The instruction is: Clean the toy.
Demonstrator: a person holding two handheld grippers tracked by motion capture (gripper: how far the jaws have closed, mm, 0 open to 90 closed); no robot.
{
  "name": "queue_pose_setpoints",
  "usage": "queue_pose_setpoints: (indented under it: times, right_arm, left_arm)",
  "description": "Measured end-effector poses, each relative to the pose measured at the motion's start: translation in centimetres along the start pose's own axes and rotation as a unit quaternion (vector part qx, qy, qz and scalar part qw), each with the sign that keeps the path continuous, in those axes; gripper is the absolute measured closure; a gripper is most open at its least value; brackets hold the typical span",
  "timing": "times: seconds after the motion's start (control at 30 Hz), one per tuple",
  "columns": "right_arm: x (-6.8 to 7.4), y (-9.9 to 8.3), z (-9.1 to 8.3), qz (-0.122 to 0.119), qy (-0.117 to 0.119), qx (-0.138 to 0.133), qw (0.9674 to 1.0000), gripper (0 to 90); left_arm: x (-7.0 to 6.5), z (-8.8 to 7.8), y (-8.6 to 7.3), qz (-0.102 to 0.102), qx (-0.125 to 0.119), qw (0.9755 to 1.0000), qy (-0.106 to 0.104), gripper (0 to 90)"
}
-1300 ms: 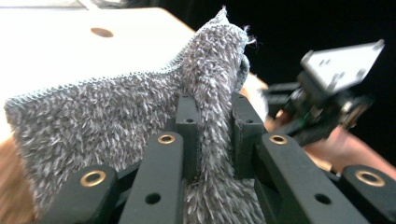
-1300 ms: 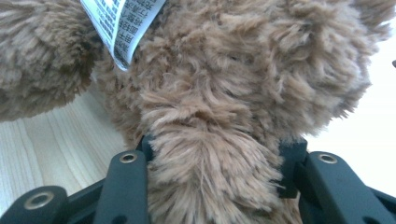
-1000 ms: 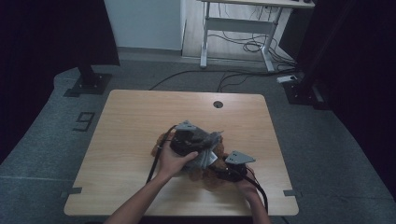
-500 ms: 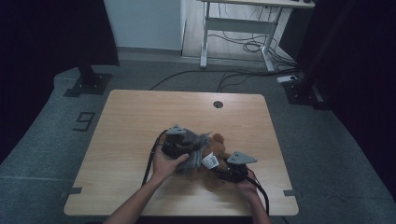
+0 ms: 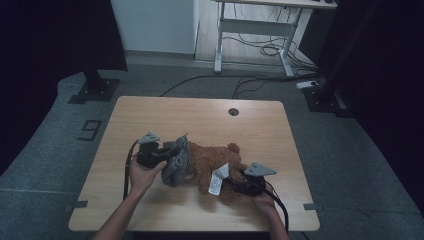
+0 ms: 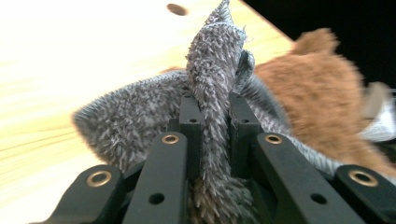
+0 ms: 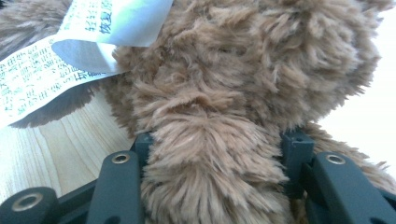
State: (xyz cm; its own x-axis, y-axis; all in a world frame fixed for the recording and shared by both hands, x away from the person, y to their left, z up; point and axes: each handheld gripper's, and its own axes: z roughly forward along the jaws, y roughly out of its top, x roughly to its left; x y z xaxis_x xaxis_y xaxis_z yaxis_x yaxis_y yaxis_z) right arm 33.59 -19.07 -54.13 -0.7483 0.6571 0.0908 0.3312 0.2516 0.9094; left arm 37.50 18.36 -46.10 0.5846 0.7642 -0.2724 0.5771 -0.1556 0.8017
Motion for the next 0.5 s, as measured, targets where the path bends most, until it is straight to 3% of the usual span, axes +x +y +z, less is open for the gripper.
queue_pose_setpoints:
  times: [0.1, 0.2, 0.4, 0.5]
  right_arm:
    - [-0.1, -0.1, 0.0, 0.003, 0.002, -0.002, 1.0, 48.2]
    - [-0.1, -0.1, 0.0, 0.003, 0.002, -0.001, 1.0, 48.3]
    - [-0.1, -0.2, -0.1, 0.004, 0.002, -0.004, 1.0, 48.3]
    - [-0.1, -0.2, -0.1, 0.004, 0.002, -0.003, 1.0, 48.3]
  left_arm:
    - [1.6, 0.2, -0.8, -0.008, 0.018, 0.9994, 0.03, 79.5]
    - [2.9, 1.0, -1.9, -0.033, 0.035, 0.9984, 0.03, 79.5]
    - [3.6, 1.5, -2.4, -0.031, 0.059, 0.9968, 0.044, 79.3]
    - [3.5, 0.7, -1.9, -0.035, 0.046, 0.9977, 0.037, 79.3]
